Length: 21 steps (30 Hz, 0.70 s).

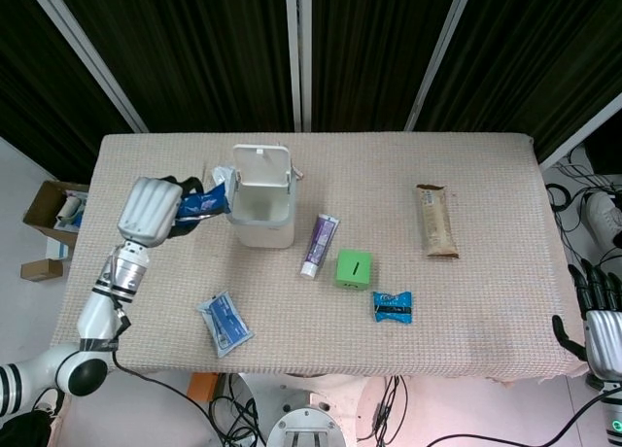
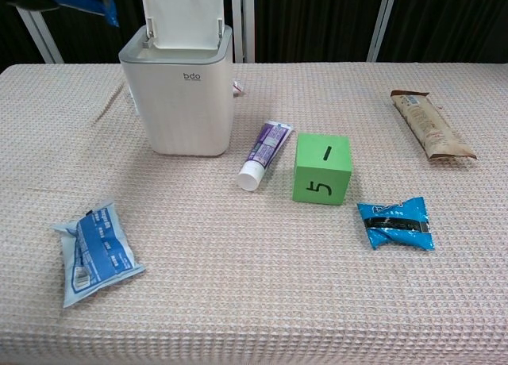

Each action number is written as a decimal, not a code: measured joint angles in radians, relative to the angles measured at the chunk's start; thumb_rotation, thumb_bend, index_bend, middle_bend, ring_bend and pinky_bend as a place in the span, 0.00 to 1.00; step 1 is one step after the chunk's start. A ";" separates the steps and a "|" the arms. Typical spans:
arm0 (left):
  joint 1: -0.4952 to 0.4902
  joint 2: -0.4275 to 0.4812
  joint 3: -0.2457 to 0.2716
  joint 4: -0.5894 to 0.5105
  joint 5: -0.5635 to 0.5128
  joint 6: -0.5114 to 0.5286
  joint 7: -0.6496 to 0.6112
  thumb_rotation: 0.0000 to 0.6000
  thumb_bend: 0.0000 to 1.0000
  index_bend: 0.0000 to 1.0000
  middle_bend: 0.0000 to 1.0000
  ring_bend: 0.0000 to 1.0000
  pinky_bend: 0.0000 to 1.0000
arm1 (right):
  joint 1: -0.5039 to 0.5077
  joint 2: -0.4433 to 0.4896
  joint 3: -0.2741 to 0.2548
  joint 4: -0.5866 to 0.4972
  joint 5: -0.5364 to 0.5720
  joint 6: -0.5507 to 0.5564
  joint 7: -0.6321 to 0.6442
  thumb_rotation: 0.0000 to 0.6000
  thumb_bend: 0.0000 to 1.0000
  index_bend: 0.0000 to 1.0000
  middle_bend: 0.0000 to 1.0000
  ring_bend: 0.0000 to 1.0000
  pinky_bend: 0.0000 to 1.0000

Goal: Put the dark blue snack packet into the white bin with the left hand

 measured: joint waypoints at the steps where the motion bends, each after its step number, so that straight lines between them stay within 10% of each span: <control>1: -0.023 -0.017 -0.012 0.003 -0.020 -0.010 0.010 1.00 0.43 0.71 0.70 0.60 0.74 | 0.000 0.001 0.001 0.000 0.002 0.000 0.002 1.00 0.34 0.00 0.00 0.00 0.00; 9: -0.152 -0.159 -0.054 0.080 -0.112 -0.028 0.100 1.00 0.43 0.67 0.68 0.58 0.74 | 0.003 0.002 0.004 0.009 0.009 -0.010 0.017 1.00 0.34 0.00 0.00 0.00 0.00; 15: -0.204 -0.203 -0.044 0.129 -0.162 -0.042 0.165 1.00 0.33 0.03 0.13 0.20 0.43 | 0.001 0.008 0.010 0.013 0.015 -0.006 0.030 1.00 0.34 0.00 0.00 0.00 0.00; 21: -0.206 -0.204 -0.022 0.153 -0.163 0.000 0.191 1.00 0.31 0.00 0.05 0.11 0.32 | -0.001 0.009 0.010 0.018 0.015 -0.004 0.039 1.00 0.34 0.00 0.00 0.00 0.00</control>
